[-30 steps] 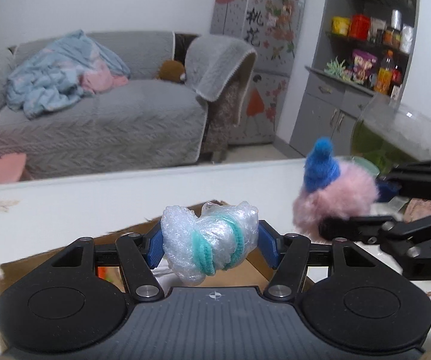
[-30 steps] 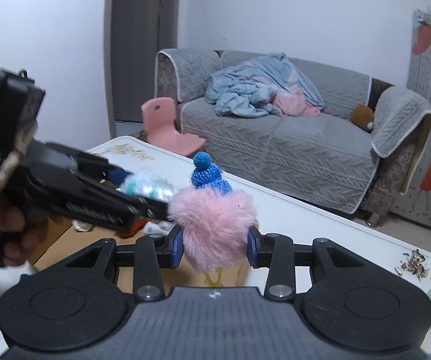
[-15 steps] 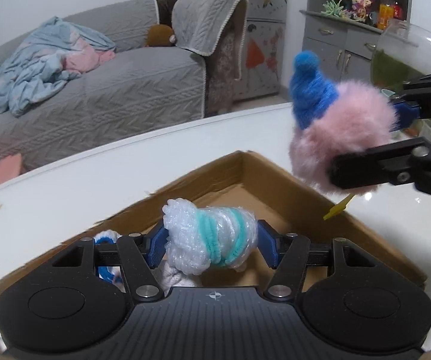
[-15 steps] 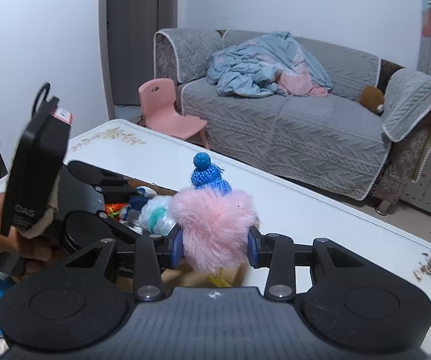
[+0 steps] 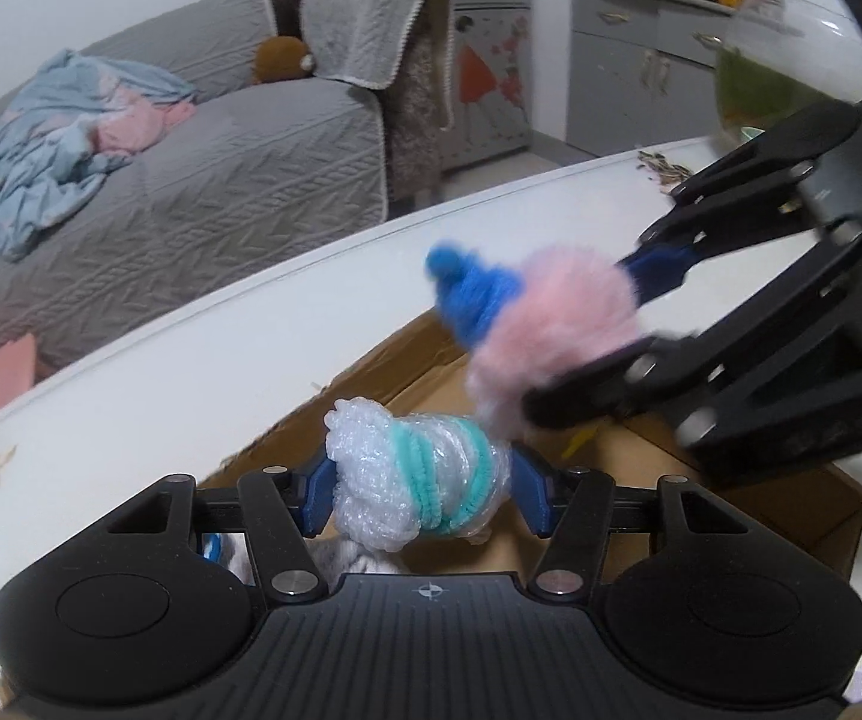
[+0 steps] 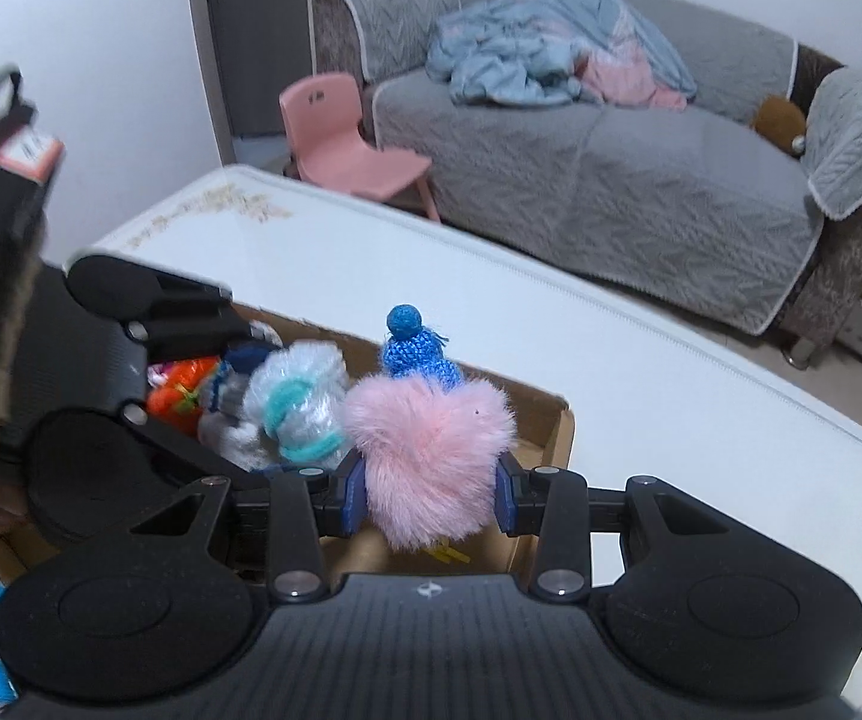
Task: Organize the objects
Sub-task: 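Lower both held bundles into the tray and open both tools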
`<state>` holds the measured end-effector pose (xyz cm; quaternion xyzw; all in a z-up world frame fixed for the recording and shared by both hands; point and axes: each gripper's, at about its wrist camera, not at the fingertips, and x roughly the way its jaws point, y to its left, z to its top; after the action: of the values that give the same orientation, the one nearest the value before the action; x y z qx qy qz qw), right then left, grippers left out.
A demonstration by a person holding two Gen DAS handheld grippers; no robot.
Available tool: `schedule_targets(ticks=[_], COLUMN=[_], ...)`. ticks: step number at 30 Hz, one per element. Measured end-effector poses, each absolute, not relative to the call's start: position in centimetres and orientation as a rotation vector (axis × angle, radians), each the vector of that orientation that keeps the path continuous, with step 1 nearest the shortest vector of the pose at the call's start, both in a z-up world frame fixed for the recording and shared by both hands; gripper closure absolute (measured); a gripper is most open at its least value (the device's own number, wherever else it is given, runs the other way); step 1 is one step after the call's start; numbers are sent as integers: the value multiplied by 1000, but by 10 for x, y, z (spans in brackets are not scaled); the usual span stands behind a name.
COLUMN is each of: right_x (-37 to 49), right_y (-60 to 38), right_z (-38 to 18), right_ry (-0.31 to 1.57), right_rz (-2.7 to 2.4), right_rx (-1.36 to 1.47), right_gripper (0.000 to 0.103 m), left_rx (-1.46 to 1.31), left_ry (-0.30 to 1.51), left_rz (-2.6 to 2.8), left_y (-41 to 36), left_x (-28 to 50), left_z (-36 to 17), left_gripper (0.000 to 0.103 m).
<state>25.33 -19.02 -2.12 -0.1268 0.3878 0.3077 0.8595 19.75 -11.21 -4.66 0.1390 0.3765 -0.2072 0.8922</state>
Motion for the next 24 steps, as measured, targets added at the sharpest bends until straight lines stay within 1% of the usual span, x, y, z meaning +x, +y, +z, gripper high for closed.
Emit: schedule_targets(ticks=[10,13,18,19,22,24], right_x=[268,271,270,270,269,269], right_y=[-173,-168,-168,-169,-170,-170], right_z=[-27,-31,-33,-32,-31,-30], right_ry=[897,913,917,916,915,915], right_rz=[613,604,583,581,574,571], right_rx=[-324,-335,-342,-336,-338,-334], right_gripper=[66,65,60,59,59,59], left_rx=[397,397,388,378,352,346], left_ry=[848,871,879,880,873,861], left_rz=[-476,-468,-439,-437,-415,-391], left_y=[-121,-121,-118,-117,-115,-115], left_x=[214,218,218,219,219,216], left_z=[-60,-63,-63,-63,-62,-60], left_gripper=[40,39,29,29,26,22])
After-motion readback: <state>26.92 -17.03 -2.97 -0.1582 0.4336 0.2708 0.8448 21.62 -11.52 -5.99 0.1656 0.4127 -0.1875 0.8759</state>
